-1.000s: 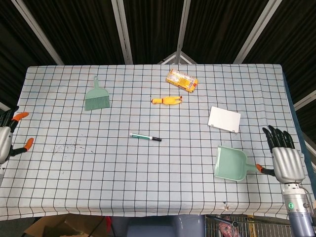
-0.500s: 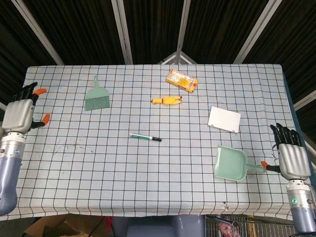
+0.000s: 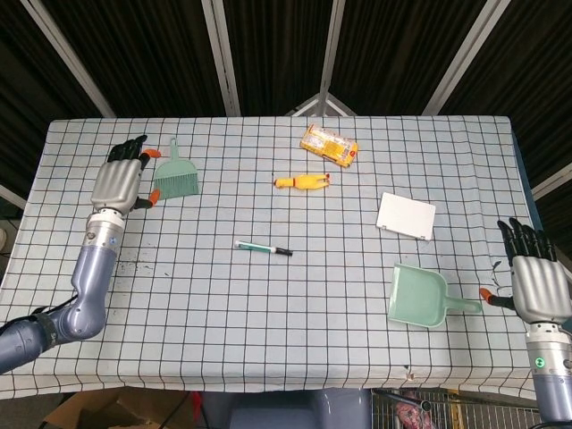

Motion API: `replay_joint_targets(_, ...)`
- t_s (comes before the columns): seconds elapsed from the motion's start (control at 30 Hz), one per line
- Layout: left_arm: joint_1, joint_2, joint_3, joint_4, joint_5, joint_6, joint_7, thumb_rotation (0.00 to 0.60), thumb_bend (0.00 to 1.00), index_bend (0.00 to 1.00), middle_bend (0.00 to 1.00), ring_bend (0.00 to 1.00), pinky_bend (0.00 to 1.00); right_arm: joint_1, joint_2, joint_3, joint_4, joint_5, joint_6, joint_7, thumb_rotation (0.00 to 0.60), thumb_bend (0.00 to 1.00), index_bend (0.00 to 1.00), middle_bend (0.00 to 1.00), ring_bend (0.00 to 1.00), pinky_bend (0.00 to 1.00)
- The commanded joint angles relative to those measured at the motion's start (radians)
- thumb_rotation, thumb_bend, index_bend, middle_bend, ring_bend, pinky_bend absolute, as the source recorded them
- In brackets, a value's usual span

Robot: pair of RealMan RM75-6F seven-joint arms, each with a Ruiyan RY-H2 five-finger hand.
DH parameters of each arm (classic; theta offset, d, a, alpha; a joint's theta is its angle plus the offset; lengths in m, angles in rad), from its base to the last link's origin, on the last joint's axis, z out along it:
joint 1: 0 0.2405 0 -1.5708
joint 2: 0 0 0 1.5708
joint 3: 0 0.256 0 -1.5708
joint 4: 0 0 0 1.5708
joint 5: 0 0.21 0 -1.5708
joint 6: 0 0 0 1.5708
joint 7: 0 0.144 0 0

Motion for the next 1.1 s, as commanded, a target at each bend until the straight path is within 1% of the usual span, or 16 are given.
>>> replay_joint_targets(0.03, -0.128, 0.024, 0.001, -0.126, -0.289, 0.028, 0.241, 0.600, 0.48, 0.27, 0.00, 0.00, 0.00, 0.004, 0.003, -0.001, -0.007, 0.004, -0.006, -0.005, 0.600, 0.09, 0.02, 0.00, 0.02, 0.00)
replay_joint_targets(0.1, -0.175, 0.037, -0.007, -0.173, -0.423, 0.047, 0.311, 0.600, 0.48, 0.28, 0.00, 0.00, 0.00, 0.007, 0.005, -0.003, -0.011, 0.007, -0.010, -0.010, 0.600, 0.09, 0.02, 0.00, 0.02, 0.00)
replay_joint_targets(0.13, -0.210, 0.043, -0.020, -0.206, -0.532, 0.059, 0.349, 0.600, 0.48, 0.28, 0.00, 0.00, 0.00, 0.009, 0.006, -0.003, -0.013, 0.010, -0.011, -0.014, 0.600, 0.09, 0.02, 0.00, 0.02, 0.00)
replay_joint_targets(0.2, -0.259, 0.048, -0.037, -0.231, -0.650, 0.079, 0.395, 0.600, 0.48, 0.28, 0.00, 0.00, 0.00, 0.013, 0.004, -0.001, -0.014, 0.016, -0.014, -0.018, 0.600, 0.09, 0.02, 0.00, 0.02, 0.00)
replay_joint_targets(0.23, -0.299, 0.047, -0.047, -0.240, -0.731, 0.094, 0.430, 0.600, 0.48, 0.29, 0.00, 0.00, 0.00, 0.016, 0.002, 0.000, -0.016, 0.019, -0.013, -0.020, 0.600, 0.09, 0.02, 0.00, 0.02, 0.00)
replay_joint_targets(0.3, -0.350, 0.038, -0.064, -0.242, -0.837, 0.104, 0.464, 0.600, 0.48, 0.28, 0.00, 0.00, 0.00, 0.021, 0.000, 0.000, -0.017, 0.021, -0.016, -0.022, 0.600, 0.09, 0.02, 0.00, 0.02, 0.00)
replay_joint_targets(0.37, -0.386, 0.021, -0.078, -0.230, -0.892, 0.094, 0.480, 0.600, 0.48, 0.28, 0.00, 0.00, 0.00, 0.025, -0.005, -0.003, -0.014, 0.023, -0.022, -0.024, 0.600, 0.09, 0.02, 0.00, 0.02, 0.00)
replay_joint_targets(0.4, -0.404, -0.006, -0.090, -0.208, -0.881, 0.059, 0.469, 0.600, 0.48, 0.29, 0.00, 0.00, 0.00, 0.029, -0.012, -0.005, -0.009, 0.025, -0.026, -0.026, 0.600, 0.09, 0.02, 0.00, 0.02, 0.00)
replay_joint_targets(0.5, -0.407, -0.042, -0.087, -0.168, -0.846, 0.010, 0.427, 0.600, 0.48, 0.32, 0.00, 0.00, 0.00, 0.032, -0.021, -0.007, 0.002, 0.027, -0.027, -0.023, 0.600, 0.09, 0.02, 0.00, 0.02, 0.00)
replay_joint_targets(0.63, -0.404, -0.102, -0.065, -0.109, -0.754, -0.049, 0.352, 0.600, 0.48, 0.35, 0.00, 0.00, 0.00, 0.034, -0.026, -0.012, 0.016, 0.032, -0.032, -0.018, 0.600, 0.09, 0.02, 0.00, 0.02, 0.00)
replay_joint_targets(0.7, -0.412, -0.129, -0.045, -0.080, -0.730, -0.055, 0.332, 0.600, 0.47, 0.35, 0.00, 0.00, 0.00, 0.035, -0.028, -0.013, 0.020, 0.032, -0.032, -0.015, 0.600, 0.09, 0.02, 0.00, 0.02, 0.00)
replay_joint_targets(0.8, -0.435, -0.175, -0.005, -0.028, -0.695, -0.032, 0.333, 0.600, 0.47, 0.35, 0.00, 0.00, 0.00, 0.035, -0.030, -0.017, 0.021, 0.029, -0.030, -0.014, 0.600, 0.09, 0.02, 0.00, 0.02, 0.00)
replay_joint_targets(0.9, -0.441, -0.226, 0.019, 0.027, -0.640, -0.020, 0.307, 0.600, 0.47, 0.35, 0.01, 0.00, 0.00, 0.034, -0.033, -0.022, 0.022, 0.024, -0.028, -0.015, 0.600, 0.09, 0.02, 0.00, 0.02, 0.00)
replay_joint_targets(1.1, -0.445, -0.302, 0.065, 0.121, -0.585, -0.060, 0.281, 0.600, 0.47, 0.35, 0.01, 0.00, 0.00, 0.037, -0.032, -0.027, 0.020, 0.032, -0.029, -0.026, 0.600, 0.09, 0.02, 0.00, 0.02, 0.00)
